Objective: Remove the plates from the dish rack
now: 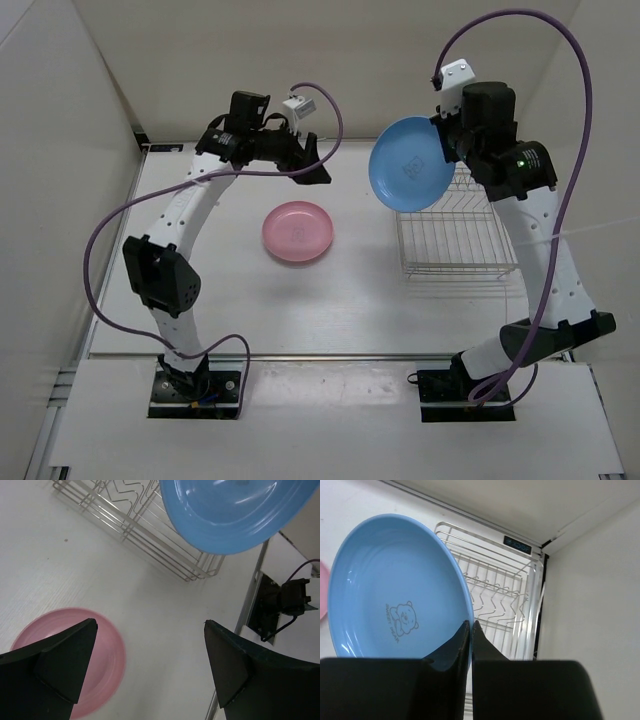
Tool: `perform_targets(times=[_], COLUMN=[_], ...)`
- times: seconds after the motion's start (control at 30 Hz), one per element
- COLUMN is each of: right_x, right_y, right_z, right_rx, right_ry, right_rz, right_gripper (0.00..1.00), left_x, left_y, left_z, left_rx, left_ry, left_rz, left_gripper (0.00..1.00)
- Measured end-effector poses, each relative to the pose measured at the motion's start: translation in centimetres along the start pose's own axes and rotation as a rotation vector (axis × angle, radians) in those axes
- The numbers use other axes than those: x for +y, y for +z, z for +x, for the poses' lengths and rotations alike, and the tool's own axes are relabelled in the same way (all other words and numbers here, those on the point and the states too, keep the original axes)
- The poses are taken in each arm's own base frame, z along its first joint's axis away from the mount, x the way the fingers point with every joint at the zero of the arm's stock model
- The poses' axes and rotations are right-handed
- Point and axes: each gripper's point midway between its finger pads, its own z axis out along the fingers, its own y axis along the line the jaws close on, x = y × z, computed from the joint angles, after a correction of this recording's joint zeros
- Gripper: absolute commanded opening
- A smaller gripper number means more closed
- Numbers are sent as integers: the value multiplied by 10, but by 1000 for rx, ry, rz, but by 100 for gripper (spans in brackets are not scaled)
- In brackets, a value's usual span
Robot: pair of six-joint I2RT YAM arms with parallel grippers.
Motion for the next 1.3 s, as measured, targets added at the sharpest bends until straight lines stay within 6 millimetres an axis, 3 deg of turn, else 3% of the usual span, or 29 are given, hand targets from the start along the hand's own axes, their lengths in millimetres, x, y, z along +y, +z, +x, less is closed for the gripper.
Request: perform_targets(times=[0.27, 0.37, 0.5, 0.67, 0.8, 0.83, 0.87, 0.97, 1.1, 1.17, 1.27, 1.3], right_x=[14, 19, 24, 28, 29, 29, 29, 29, 29, 29, 33, 33], right_y=[-15, -20, -22, -21, -21, -21, -21, -21, -23, -25, -30, -32], right_z=[-3, -2, 2, 6, 8, 8, 8, 8, 8, 8, 7, 6], right_rx=[-29, -32, -27, -16, -8, -8, -8, -7, -7, -10, -19, -24], right_ry=[18, 21, 22, 23, 22, 22, 22, 22, 24, 26, 30, 32], right_rz=[-99, -132, -156, -170, -173, -173, -173, -175, -176, -181, -202, -206], right_gripper=[1, 1, 1, 1, 1, 1, 1, 1, 1, 1, 1, 13], left_x=[1, -9, -30, -49, -54, -54, -53, -50, -46, -44, -39, -39], left_y=[33, 43, 58, 73, 80, 81, 82, 83, 84, 84, 86, 87], left_z=[-24, -31, -34, -29, -26, -25, -24, -22, -24, -24, -25, -25], left_rx=[-41, -47, -37, -13, 0, 2, 4, 9, 3, 3, 0, 1], left_ry=[-61, -58, -49, -45, -50, -52, -56, -65, -63, -75, -99, -107], left_rz=[133, 179, 237, 290, 306, 307, 307, 296, 273, 261, 231, 227], left_gripper=[100, 100, 93, 88, 75, 68, 52, 30, 23, 11, 11, 11])
